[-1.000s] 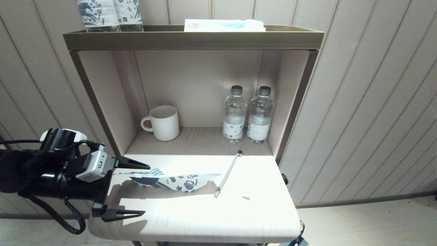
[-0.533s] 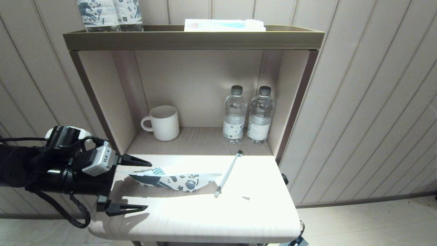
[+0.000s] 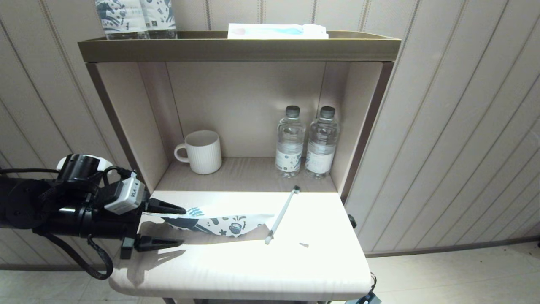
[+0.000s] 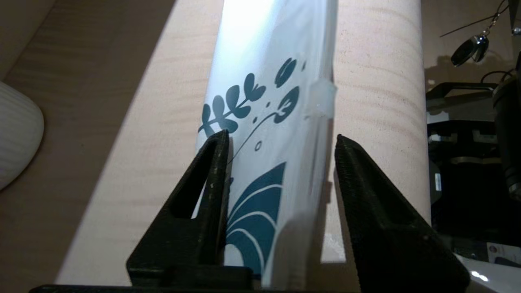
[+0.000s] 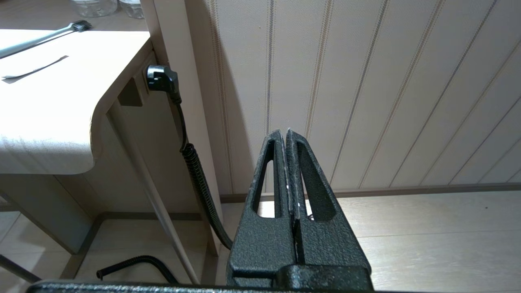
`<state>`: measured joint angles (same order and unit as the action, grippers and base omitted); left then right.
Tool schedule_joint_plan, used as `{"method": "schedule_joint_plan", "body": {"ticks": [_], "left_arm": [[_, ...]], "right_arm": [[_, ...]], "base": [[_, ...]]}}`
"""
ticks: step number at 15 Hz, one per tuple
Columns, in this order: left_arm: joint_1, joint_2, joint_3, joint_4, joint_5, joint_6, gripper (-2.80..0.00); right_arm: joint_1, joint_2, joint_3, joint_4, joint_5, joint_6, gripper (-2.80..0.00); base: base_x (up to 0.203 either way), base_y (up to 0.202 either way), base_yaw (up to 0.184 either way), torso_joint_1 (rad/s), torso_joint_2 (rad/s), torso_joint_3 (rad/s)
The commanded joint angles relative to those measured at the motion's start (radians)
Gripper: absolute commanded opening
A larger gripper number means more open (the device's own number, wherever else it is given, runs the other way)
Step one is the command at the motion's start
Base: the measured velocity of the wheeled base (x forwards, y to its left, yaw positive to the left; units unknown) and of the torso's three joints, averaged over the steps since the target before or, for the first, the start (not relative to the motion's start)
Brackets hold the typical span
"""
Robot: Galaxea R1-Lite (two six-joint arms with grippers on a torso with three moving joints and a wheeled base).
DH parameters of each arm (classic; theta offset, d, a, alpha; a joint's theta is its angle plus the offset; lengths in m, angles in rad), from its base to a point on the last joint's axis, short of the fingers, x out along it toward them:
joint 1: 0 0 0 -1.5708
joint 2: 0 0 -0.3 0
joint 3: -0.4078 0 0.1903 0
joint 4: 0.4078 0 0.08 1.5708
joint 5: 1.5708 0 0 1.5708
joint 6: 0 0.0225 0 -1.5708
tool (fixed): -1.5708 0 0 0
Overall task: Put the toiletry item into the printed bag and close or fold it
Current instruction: Pick up the storage bag
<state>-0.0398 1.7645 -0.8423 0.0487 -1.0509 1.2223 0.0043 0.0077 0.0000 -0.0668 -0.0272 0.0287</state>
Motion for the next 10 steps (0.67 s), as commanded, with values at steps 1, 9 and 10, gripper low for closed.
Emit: {"method": "schedule_joint_plan", "body": {"ticks": [1, 9, 10], "left_arm": [[0.000, 0.001, 0.000, 0.000, -0.004, 0.009, -2.80], [-0.001, -0.027, -0.004, 0.013, -0.003, -0.020, -2.80], [-0.001, -0.058, -0.020, 0.042, 0.003, -0.065, -2.80]], "right_arm": [[0.000, 0.002, 0.000, -0.001, 0.000, 0.000, -2.80], [0.000, 0.002, 0.000, -0.001, 0.000, 0.000, -2.80], [0.000, 0.002, 0.000, -0.001, 0.000, 0.000, -2.80]], "base": [[0.000, 0.000, 0.000, 0.000, 0.00, 0.000], [0.000, 0.000, 0.000, 0.000, 0.00, 0.000], [0.000, 0.000, 0.000, 0.000, 0.00, 0.000]]}}
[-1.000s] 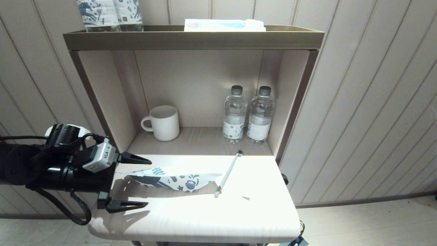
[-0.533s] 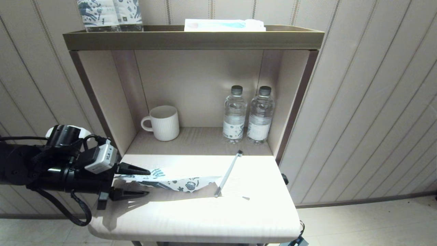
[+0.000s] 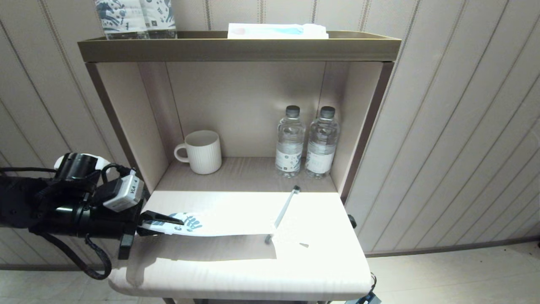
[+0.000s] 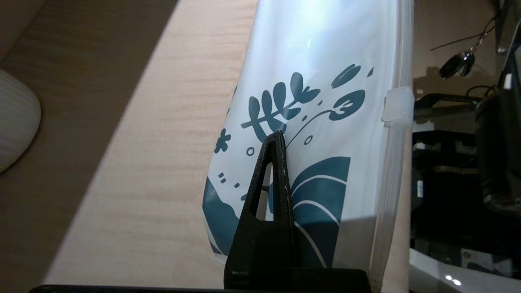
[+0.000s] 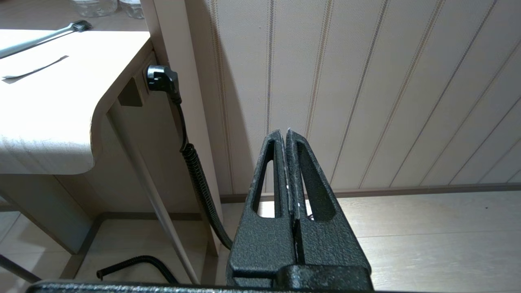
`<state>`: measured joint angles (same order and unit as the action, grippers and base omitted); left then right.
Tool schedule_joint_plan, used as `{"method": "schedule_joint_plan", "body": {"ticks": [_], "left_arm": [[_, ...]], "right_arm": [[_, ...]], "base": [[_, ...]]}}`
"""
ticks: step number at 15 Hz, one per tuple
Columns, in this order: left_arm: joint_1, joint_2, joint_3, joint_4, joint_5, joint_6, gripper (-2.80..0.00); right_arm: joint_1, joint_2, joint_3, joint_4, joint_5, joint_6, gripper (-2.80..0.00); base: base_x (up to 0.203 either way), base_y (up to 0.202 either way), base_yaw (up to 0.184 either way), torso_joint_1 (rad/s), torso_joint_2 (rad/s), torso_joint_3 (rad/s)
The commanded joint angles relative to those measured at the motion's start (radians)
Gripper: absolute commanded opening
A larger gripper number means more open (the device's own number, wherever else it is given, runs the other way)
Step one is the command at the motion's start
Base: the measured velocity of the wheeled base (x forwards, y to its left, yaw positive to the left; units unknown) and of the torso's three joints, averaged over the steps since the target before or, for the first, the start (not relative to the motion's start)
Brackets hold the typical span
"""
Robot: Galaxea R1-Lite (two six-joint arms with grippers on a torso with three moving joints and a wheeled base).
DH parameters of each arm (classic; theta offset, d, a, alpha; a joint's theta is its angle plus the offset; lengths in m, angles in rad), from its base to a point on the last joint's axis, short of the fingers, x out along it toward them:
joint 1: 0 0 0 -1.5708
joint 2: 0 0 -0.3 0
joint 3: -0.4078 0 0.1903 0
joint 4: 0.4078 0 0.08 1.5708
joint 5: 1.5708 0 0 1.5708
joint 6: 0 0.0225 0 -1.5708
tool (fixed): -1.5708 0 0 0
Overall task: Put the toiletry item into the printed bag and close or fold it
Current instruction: Pick up the storage bag, then open the storage bag
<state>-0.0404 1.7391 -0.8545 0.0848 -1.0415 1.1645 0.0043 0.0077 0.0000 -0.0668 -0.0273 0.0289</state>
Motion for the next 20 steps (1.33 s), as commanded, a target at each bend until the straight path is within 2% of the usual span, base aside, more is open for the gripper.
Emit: {"method": "schedule_joint_plan", "body": {"ticks": [1, 3, 5, 7, 10, 14, 16, 20], "left_arm": [[-0.001, -0.075, -0.032, 0.070, 0.004, -0.057, -2.80], [-0.001, -0.170, -0.081, 0.260, 0.025, -0.149, -2.80], [-0.002, -0.251, -0.099, 0.394, 0.098, -0.194, -2.80], [-0.011, -0.304, -0.101, 0.466, 0.215, -0.215, -2.80], [-0.041, -0.361, -0.108, 0.485, 0.261, -0.339, -2.80], [-0.052, -0.383, -0.194, 0.548, 0.255, -0.395, -2.80], [-0.062, -0.377, -0.204, 0.556, 0.213, -0.401, -2.80], [-0.138, -0.321, -0.215, 0.552, 0.211, -0.420, -2.80]], "right_arm": [[0.000, 0.002, 0.000, -0.001, 0.000, 0.000, -2.80], [0.000, 0.002, 0.000, -0.001, 0.000, 0.000, -2.80], [0.000, 0.002, 0.000, -0.001, 0.000, 0.000, -2.80], [0.000, 0.002, 0.000, -0.001, 0.000, 0.000, -2.80], [0.000, 0.002, 0.000, -0.001, 0.000, 0.000, -2.80], [0.000, 0.002, 0.000, -0.001, 0.000, 0.000, -2.80], [0.000, 0.002, 0.000, -0.001, 0.000, 0.000, -2.80], [0.000, 0.002, 0.000, -0.001, 0.000, 0.000, -2.80]], "base": [[0.000, 0.000, 0.000, 0.000, 0.00, 0.000], [0.000, 0.000, 0.000, 0.000, 0.00, 0.000], [0.000, 0.000, 0.000, 0.000, 0.00, 0.000], [0.000, 0.000, 0.000, 0.000, 0.00, 0.000], [0.000, 0.000, 0.000, 0.000, 0.00, 0.000], [0.000, 0.000, 0.000, 0.000, 0.00, 0.000], [0.000, 0.000, 0.000, 0.000, 0.00, 0.000], [0.000, 0.000, 0.000, 0.000, 0.00, 0.000]]}}
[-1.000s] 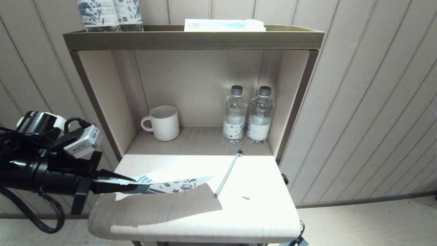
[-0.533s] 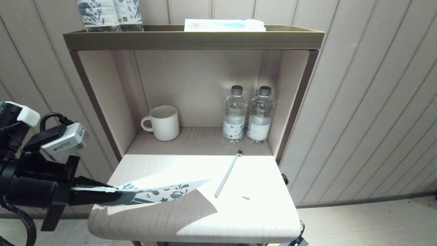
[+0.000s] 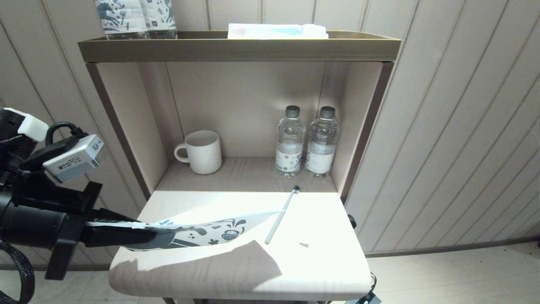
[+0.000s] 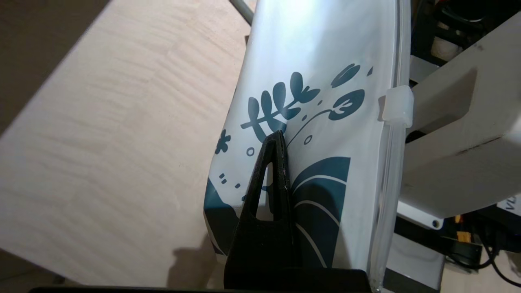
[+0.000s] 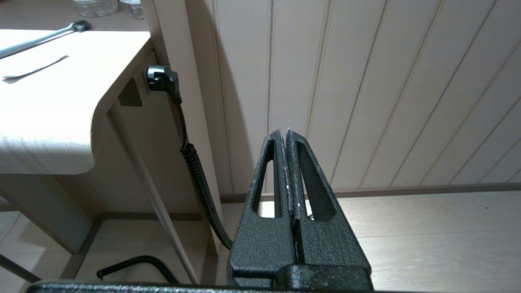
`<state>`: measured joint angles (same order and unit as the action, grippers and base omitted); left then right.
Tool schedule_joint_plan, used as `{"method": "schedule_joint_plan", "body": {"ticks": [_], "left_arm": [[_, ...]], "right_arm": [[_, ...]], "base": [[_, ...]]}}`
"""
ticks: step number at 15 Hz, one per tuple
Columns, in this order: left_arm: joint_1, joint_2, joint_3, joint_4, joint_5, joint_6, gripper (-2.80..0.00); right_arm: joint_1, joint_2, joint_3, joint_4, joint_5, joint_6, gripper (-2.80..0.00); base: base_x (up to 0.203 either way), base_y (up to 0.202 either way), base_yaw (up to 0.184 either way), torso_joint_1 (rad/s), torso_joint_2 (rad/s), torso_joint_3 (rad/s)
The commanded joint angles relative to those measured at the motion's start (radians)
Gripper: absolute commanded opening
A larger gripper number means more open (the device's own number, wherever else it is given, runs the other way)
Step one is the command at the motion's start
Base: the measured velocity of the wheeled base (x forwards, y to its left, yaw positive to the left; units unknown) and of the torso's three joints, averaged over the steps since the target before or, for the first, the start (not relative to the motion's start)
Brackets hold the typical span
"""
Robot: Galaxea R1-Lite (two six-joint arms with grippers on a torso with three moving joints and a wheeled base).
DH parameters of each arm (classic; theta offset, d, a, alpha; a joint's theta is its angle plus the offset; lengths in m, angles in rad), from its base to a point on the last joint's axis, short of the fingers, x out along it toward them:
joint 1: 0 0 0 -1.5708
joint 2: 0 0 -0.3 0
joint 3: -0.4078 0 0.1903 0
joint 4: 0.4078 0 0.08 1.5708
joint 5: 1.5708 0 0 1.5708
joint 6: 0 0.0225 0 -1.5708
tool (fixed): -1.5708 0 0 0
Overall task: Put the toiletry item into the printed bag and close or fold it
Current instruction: Open the storage bag
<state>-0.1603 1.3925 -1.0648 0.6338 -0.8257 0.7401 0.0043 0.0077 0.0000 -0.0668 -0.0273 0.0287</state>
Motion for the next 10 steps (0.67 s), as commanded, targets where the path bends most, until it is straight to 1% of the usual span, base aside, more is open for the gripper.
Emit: {"method": "schedule_joint_plan", "body": {"ticks": [1, 2, 3, 4, 5, 6, 8, 10], "left_arm": [[-0.048, 0.039, -0.028, 0.011, -0.004, -0.011, -2.80], [-0.078, 0.050, -0.060, 0.019, 0.007, -0.040, -2.80], [-0.114, 0.063, -0.105, 0.031, 0.046, -0.082, -2.80], [-0.158, 0.072, -0.146, 0.045, 0.135, -0.134, -2.80], [-0.196, 0.075, -0.182, 0.057, 0.211, -0.187, -2.80], [-0.225, 0.075, -0.213, 0.074, 0.273, -0.238, -2.80], [-0.248, 0.081, -0.266, 0.149, 0.335, -0.259, -2.80], [-0.262, 0.105, -0.307, 0.218, 0.365, -0.260, -2.80]], "right_arm": [[0.000, 0.002, 0.000, -0.001, 0.000, 0.000, -2.80], [0.000, 0.002, 0.000, -0.001, 0.000, 0.000, -2.80], [0.000, 0.002, 0.000, -0.001, 0.000, 0.000, -2.80], [0.000, 0.002, 0.000, -0.001, 0.000, 0.000, -2.80], [0.000, 0.002, 0.000, -0.001, 0.000, 0.000, -2.80], [0.000, 0.002, 0.000, -0.001, 0.000, 0.000, -2.80], [0.000, 0.002, 0.000, -0.001, 0.000, 0.000, -2.80], [0.001, 0.000, 0.000, -0.001, 0.000, 0.000, -2.80]], "base": [[0.000, 0.000, 0.000, 0.000, 0.00, 0.000], [0.000, 0.000, 0.000, 0.000, 0.00, 0.000], [0.000, 0.000, 0.000, 0.000, 0.00, 0.000], [0.000, 0.000, 0.000, 0.000, 0.00, 0.000], [0.000, 0.000, 0.000, 0.000, 0.00, 0.000], [0.000, 0.000, 0.000, 0.000, 0.00, 0.000], [0.000, 0.000, 0.000, 0.000, 0.00, 0.000], [0.000, 0.000, 0.000, 0.000, 0.00, 0.000]]}}
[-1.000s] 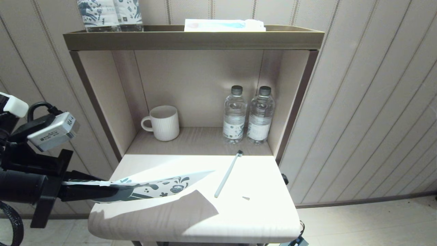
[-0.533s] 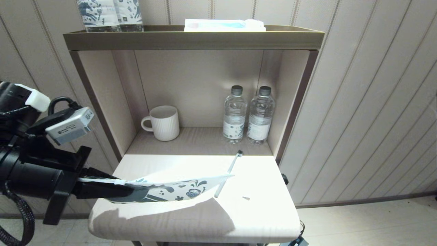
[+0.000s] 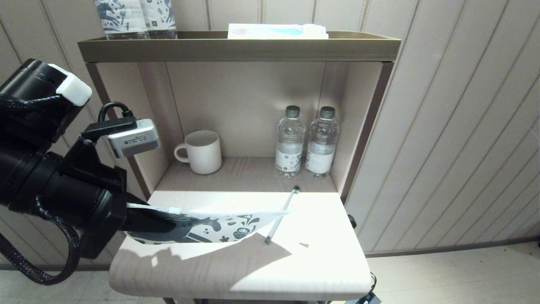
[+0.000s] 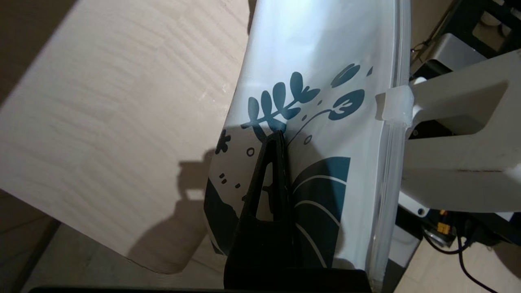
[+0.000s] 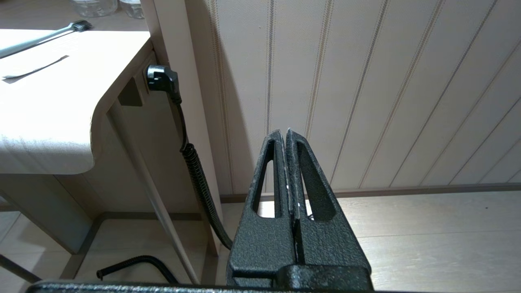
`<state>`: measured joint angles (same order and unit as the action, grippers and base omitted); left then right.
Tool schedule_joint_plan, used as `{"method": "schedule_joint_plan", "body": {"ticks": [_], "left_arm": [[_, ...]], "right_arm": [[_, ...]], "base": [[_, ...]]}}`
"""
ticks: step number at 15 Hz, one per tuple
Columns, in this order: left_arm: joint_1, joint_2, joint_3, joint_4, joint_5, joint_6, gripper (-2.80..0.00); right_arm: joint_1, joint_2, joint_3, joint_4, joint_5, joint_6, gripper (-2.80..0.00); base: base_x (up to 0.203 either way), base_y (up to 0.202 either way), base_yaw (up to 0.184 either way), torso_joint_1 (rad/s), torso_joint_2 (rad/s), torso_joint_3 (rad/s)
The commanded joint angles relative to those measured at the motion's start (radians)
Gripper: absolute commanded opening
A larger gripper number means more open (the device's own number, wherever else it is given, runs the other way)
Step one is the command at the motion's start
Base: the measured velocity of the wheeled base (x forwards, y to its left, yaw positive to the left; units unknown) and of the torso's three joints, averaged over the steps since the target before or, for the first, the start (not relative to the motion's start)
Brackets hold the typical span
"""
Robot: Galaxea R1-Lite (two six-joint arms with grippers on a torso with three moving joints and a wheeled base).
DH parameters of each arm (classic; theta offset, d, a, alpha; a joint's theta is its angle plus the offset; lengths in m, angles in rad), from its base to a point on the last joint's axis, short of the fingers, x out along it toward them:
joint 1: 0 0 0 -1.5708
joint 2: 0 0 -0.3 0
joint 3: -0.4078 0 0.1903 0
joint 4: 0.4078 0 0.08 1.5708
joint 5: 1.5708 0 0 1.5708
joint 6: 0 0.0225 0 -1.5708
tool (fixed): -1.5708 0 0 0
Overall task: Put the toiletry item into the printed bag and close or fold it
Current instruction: Open the storage bag
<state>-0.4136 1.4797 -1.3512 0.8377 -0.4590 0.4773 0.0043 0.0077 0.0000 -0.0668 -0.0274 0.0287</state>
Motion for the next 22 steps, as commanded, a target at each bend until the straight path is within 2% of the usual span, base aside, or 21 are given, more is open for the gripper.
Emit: {"method": "schedule_joint_plan", "body": {"ticks": [1, 4, 8, 10, 12, 13, 16, 18, 20, 22], "left_arm": [[-0.012, 0.025, -0.024, 0.017, 0.008, 0.003, -2.80], [-0.038, 0.047, -0.025, 0.006, 0.014, 0.001, -2.80], [-0.055, 0.077, -0.025, -0.021, 0.008, -0.001, -2.80], [-0.059, 0.103, -0.026, -0.038, 0.006, 0.003, -2.80], [-0.064, 0.115, -0.015, -0.072, -0.001, 0.000, -2.80], [-0.068, 0.118, -0.011, -0.085, -0.017, -0.001, -2.80], [-0.085, 0.135, -0.025, -0.096, -0.035, -0.001, -2.80], [-0.112, 0.155, -0.047, -0.105, -0.043, -0.010, -2.80], [-0.125, 0.204, -0.096, -0.084, -0.110, -0.033, -2.80], [-0.163, 0.244, -0.116, -0.081, -0.133, -0.034, -2.80]], "right_arm": [[0.001, -0.001, 0.000, -0.001, 0.000, 0.000, -2.80], [0.002, 0.000, 0.000, -0.004, 0.001, -0.004, -2.80], [0.003, 0.006, -0.026, 0.065, 0.017, -0.011, -2.80], [0.002, 0.016, -0.199, 0.158, 0.067, 0.013, -2.80], [0.003, 0.076, -0.495, 0.290, 0.138, 0.038, -2.80], [0.005, 0.148, -0.635, 0.335, 0.170, 0.048, -2.80], [0.037, 0.483, -0.918, 0.398, 0.254, 0.067, -2.80], [0.065, 0.701, -1.081, 0.421, 0.376, 0.076, -2.80], [0.102, 0.885, -1.204, 0.432, 0.536, 0.092, -2.80], [0.209, 1.046, -1.313, 0.442, 0.637, 0.103, -2.80]], "base": [[0.000, 0.000, 0.000, 0.000, 0.00, 0.000], [0.000, 0.000, 0.000, 0.000, 0.00, 0.000], [0.000, 0.000, 0.000, 0.000, 0.00, 0.000], [0.000, 0.000, 0.000, 0.000, 0.00, 0.000], [0.000, 0.000, 0.000, 0.000, 0.00, 0.000], [0.000, 0.000, 0.000, 0.000, 0.00, 0.000], [0.000, 0.000, 0.000, 0.000, 0.00, 0.000], [0.000, 0.000, 0.000, 0.000, 0.00, 0.000], [0.000, 0.000, 0.000, 0.000, 0.00, 0.000], [0.000, 0.000, 0.000, 0.000, 0.00, 0.000]]}}
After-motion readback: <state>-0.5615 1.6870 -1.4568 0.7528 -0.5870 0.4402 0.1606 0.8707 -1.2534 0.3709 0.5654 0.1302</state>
